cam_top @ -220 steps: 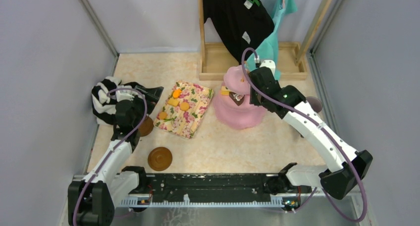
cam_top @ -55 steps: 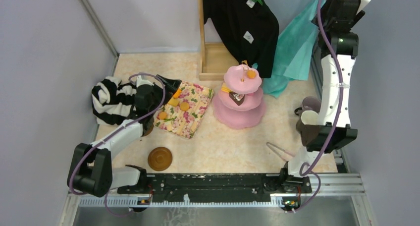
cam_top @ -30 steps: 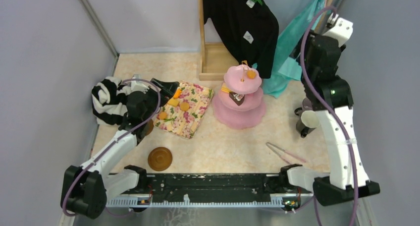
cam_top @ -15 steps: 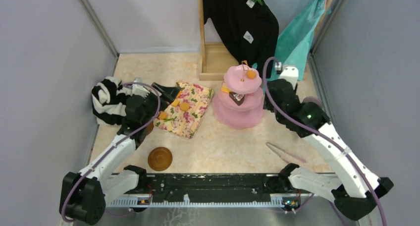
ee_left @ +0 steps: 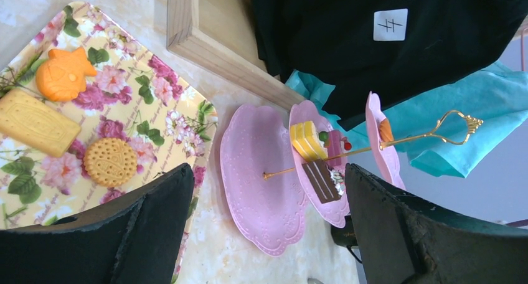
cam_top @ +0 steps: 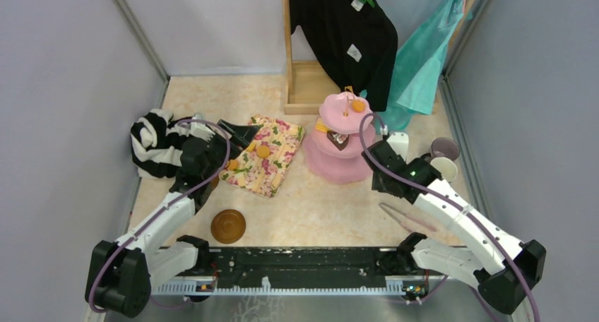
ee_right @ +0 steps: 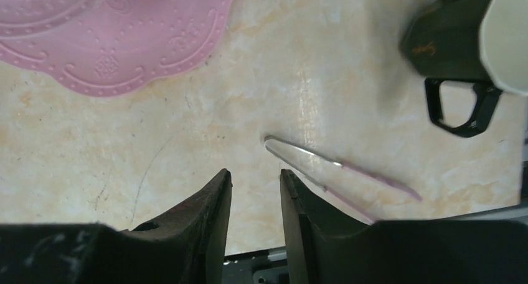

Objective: Serve the afternoon tea
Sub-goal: Pick up the clamp from the center of the board.

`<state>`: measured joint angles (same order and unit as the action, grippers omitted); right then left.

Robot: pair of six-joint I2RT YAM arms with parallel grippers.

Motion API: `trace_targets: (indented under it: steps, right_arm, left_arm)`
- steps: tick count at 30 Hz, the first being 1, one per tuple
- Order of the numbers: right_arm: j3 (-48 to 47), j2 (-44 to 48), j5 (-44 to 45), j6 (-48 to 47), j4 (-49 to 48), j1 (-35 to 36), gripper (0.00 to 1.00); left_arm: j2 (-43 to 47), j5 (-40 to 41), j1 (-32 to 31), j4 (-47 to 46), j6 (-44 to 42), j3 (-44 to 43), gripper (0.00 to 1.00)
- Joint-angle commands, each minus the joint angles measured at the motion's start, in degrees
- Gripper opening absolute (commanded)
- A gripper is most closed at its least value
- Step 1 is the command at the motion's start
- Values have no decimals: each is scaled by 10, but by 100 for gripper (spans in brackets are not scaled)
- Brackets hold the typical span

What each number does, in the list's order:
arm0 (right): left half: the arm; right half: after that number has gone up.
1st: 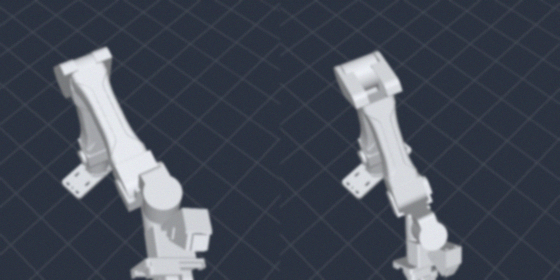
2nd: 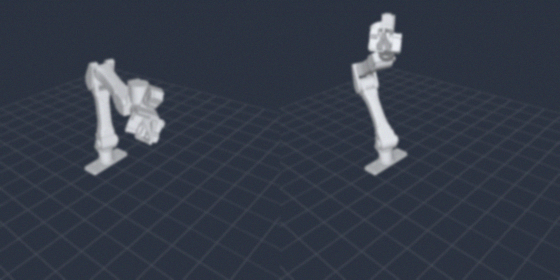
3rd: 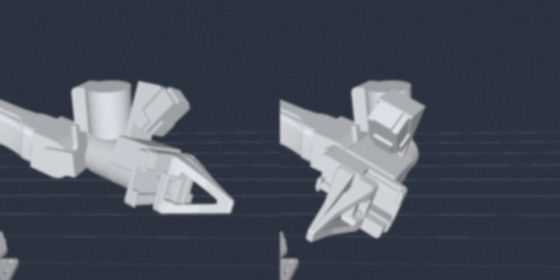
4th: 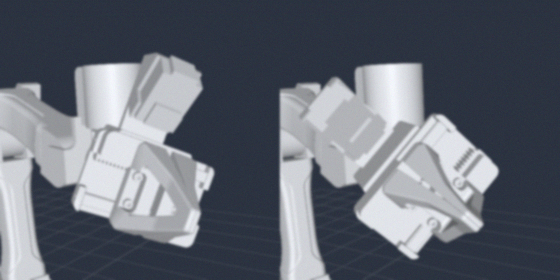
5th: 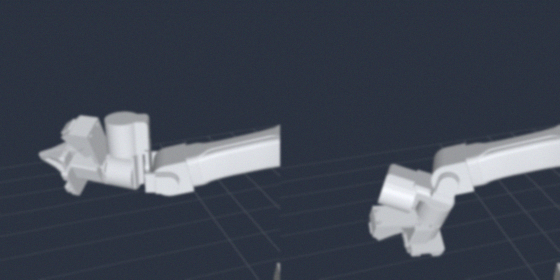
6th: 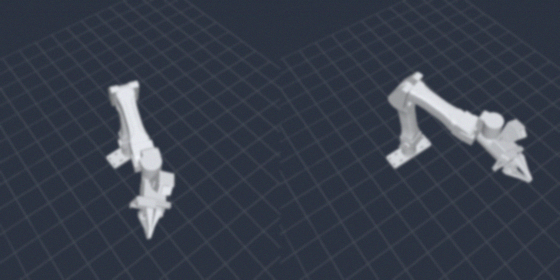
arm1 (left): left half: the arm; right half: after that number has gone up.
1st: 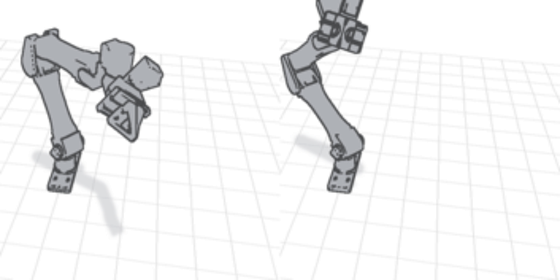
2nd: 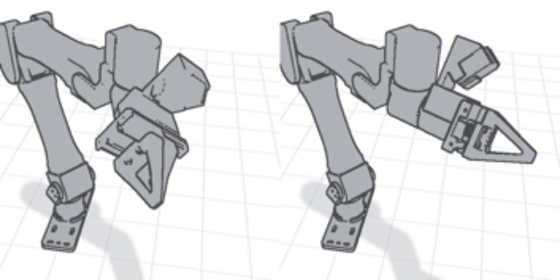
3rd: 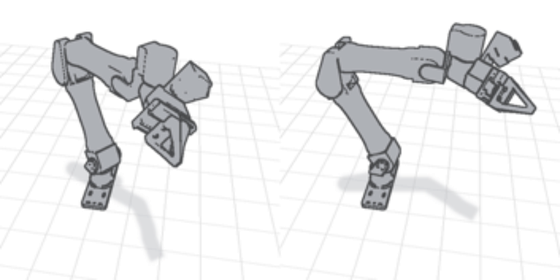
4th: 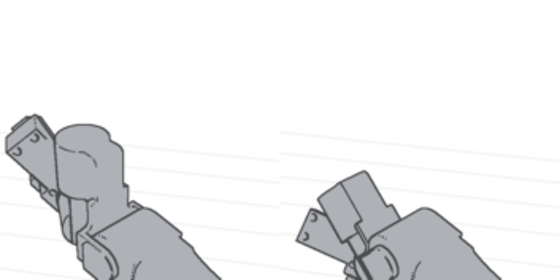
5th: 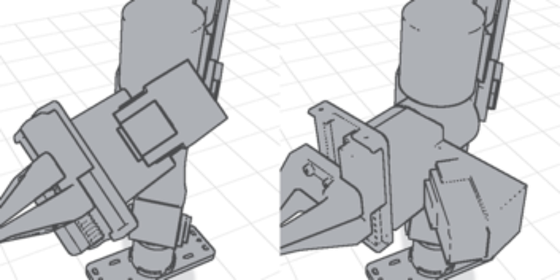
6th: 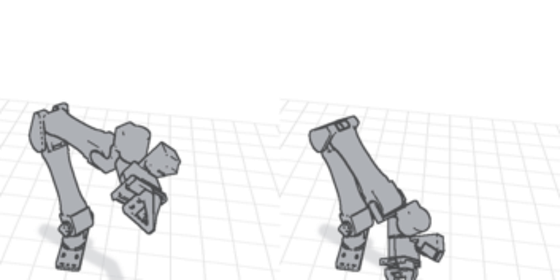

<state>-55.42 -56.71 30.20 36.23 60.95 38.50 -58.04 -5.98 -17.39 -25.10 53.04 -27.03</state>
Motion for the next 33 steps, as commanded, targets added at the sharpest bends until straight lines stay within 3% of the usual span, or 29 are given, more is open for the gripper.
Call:
trace_targets:
  steps: [1,12,19,26,33]
  right_arm:
    - [70,49,-43,99,-40,4,35]
    - [164,102,-63,260,-89,4,35]
    - [208,123,-4,458,-100,4,33]
    - [160,83,78,576,-18,3,30]
    - [145,63,93,657,43,3,31]
  left_arm:
    - [-2,-7,-4,-35,3,10,95]
    - [22,-12,-3,-46,12,16,95]
    - [27,-5,-4,-52,11,19,95]
    - [4,-15,-4,-74,17,23,95]
    - [-2,-16,-4,-82,19,24,95]
